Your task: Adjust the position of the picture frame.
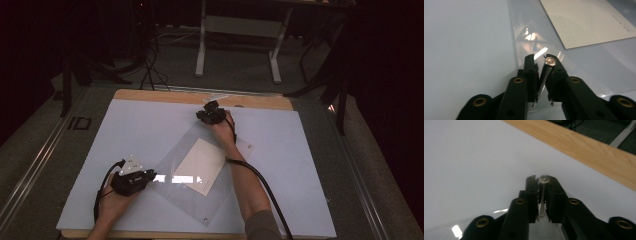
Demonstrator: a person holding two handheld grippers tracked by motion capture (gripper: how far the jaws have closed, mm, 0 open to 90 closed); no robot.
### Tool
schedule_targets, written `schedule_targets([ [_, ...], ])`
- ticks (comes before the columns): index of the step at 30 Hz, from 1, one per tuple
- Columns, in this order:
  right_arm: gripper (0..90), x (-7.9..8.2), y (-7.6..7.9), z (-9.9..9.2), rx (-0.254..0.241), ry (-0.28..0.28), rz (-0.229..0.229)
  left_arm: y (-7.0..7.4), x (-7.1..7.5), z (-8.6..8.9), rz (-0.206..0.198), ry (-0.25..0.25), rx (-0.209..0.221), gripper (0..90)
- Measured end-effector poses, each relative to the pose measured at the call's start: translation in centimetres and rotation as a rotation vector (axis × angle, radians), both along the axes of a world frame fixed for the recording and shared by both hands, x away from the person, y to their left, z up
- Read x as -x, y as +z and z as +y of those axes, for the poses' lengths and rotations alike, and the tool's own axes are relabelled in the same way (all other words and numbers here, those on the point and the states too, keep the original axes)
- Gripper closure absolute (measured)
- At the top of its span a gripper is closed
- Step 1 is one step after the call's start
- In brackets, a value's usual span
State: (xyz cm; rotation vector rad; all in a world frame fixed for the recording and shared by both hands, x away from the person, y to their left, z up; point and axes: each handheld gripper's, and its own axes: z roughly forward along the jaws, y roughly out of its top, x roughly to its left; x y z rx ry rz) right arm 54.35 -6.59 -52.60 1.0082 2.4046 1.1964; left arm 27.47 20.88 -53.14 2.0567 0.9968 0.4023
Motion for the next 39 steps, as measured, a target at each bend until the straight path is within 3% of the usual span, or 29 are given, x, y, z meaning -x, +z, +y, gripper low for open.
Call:
schedule_targets([
  [7, 83.8, -0.1, -0.1, -0.2, -0.017, -0.004, 0.031, 0.0, -0.1, 0.1, 0.017, 0.011, 0.023, 82.6],
  [8, 82.9, -0.2, -0.2, -0.6, -0.075, -0.016, 0.060, 0.0, -0.1, 0.2, 0.022, 0.013, 0.041, 82.5],
  [9, 83.0, -0.2, -0.2, -0.7, -0.082, -0.020, 0.061, 0.0, -0.2, 0.3, 0.030, 0.013, 0.061, 82.4],
  [13, 83.4, 0.0, 0.1, -0.9, -0.074, -0.020, 0.055, 0.2, -0.2, 0.5, 0.032, 0.009, 0.095, 81.6],
  [16, 83.7, 0.3, 1.0, -1.5, -0.080, -0.011, 0.044, 0.7, -0.1, 0.7, 0.024, 0.016, 0.151, 80.3],
  [19, 84.0, 0.4, 1.5, -1.9, -0.071, -0.007, 0.040, 0.9, -0.2, 0.8, 0.020, 0.024, 0.161, 79.6],
  [24, 84.5, 1.4, 2.3, -3.2, -0.049, 0.023, 0.031, 1.1, -0.6, 1.9, 0.044, 0.057, 0.231, 78.3],
  [26, 84.5, 1.5, 2.4, -3.5, -0.044, 0.029, 0.033, 1.1, -0.6, 1.9, 0.044, 0.057, 0.231, 78.1],
  [27, 84.4, 1.9, 2.7, -3.9, -0.038, 0.040, 0.033, 1.1, -0.9, 2.5, 0.062, 0.070, 0.271, 77.6],
  [32, 83.4, 3.0, 3.5, -5.4, -0.077, 0.027, 0.033, 1.3, -1.6, 3.0, 0.080, 0.069, 0.349, 77.3],
  [39, 82.7, 4.2, 4.1, -7.3, -0.081, 0.014, 0.069, 2.3, -2.4, 2.9, 0.047, 0.067, 0.303, 78.6],
])
